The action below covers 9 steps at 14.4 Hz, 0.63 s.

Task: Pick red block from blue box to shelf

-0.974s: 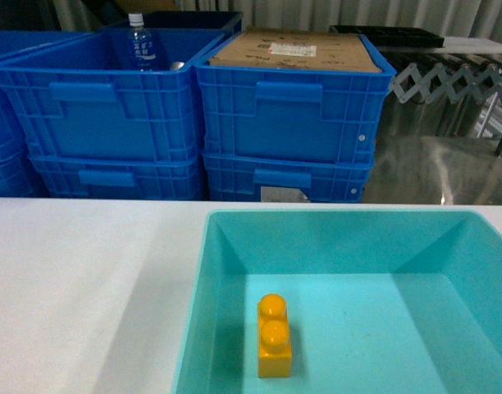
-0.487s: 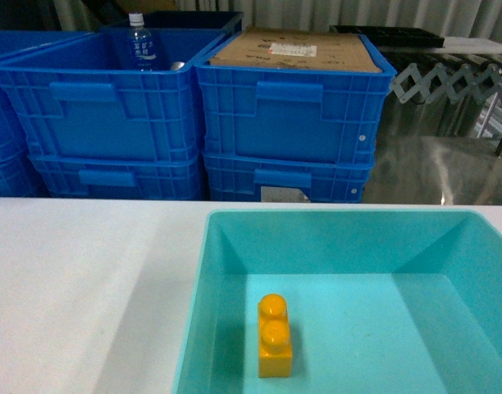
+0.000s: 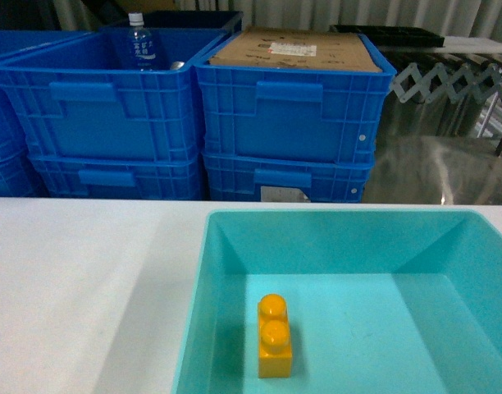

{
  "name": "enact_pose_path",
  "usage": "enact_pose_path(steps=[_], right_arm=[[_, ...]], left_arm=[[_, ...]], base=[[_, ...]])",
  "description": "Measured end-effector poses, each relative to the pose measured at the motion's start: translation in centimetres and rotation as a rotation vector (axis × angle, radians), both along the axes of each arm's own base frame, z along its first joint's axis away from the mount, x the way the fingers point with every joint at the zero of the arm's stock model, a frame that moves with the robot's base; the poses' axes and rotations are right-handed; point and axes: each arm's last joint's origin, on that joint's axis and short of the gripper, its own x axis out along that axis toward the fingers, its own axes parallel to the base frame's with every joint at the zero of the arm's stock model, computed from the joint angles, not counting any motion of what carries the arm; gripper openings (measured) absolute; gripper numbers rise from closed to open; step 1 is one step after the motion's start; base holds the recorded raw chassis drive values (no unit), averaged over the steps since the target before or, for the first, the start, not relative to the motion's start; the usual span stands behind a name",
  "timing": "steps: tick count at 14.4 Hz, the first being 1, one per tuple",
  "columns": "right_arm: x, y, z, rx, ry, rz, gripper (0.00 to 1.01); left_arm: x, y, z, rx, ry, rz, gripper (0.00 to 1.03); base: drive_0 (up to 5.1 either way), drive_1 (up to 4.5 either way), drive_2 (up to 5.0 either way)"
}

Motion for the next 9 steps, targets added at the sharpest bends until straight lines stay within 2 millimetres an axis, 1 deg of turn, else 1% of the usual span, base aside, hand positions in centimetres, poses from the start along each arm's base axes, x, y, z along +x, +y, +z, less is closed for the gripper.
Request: enact_pose_path(steps=[4, 6, 9], right_arm=[[0.4, 0.9, 0.6, -0.041, -0.058, 0.007, 0.23], [0.5, 1.5, 0.9, -0.051, -0.066, 0.035, 0.23], [0.5, 1.8, 0.9, -0.06, -0.064, 0.056, 0.23]], left_arm=[[0.0, 0.0, 0.0, 0.0, 0.0, 0.0, 0.98], [0.0, 0.0, 0.0, 0.0, 0.0, 0.0, 0.98], [0.0, 0.0, 0.0, 0.0, 0.0, 0.0, 0.98]], base=[[0.0, 0.0, 0.0], [0.0, 0.0, 0.0], [0.0, 0.0, 0.0]])
